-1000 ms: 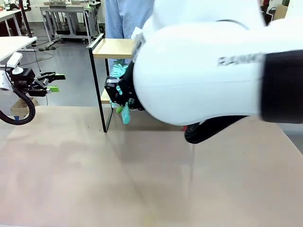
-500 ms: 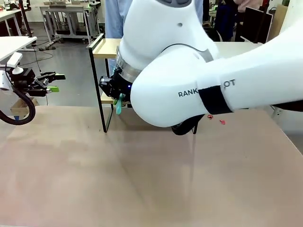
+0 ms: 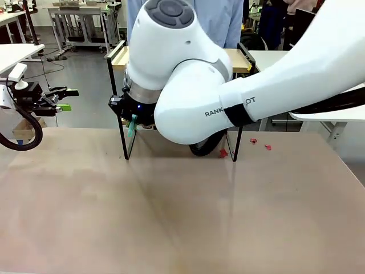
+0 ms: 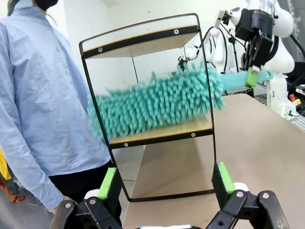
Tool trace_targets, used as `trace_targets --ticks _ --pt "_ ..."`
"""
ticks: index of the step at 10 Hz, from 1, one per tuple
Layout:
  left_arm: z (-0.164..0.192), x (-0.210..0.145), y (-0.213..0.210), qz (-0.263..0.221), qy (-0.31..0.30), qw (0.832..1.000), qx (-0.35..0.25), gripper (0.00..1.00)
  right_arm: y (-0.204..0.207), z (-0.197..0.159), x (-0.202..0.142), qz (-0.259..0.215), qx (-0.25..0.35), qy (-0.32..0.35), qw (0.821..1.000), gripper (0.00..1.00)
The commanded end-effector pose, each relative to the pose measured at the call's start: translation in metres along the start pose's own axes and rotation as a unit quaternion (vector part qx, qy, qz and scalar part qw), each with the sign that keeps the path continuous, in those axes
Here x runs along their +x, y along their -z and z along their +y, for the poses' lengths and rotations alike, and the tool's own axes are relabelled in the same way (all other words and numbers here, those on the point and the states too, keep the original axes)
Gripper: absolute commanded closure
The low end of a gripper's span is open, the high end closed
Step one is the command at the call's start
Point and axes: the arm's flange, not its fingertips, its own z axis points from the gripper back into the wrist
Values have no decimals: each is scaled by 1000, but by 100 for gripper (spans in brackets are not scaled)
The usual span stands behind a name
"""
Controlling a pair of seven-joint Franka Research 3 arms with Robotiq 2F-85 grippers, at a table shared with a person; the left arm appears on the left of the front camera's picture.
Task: Clean the shelf.
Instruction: Clean the specific section of the Shelf indicated by the human with the Duster.
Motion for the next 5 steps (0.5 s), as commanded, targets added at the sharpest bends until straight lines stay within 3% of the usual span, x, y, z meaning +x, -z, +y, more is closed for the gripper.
trace_targets --ticks 1,3,4,5 --pt "0 4 1 2 6 1000 0 0 26 25 3 17 -12 20 1000 87" --pt "0 4 1 2 6 1000 0 0 18 30 -4 59 -2 -16 998 87" --pt "0 4 1 2 6 1000 0 0 24 6 -5 24 -10 14 1000 87" --pt "0 4 1 2 6 1000 0 0 24 6 -5 24 -10 14 1000 87"
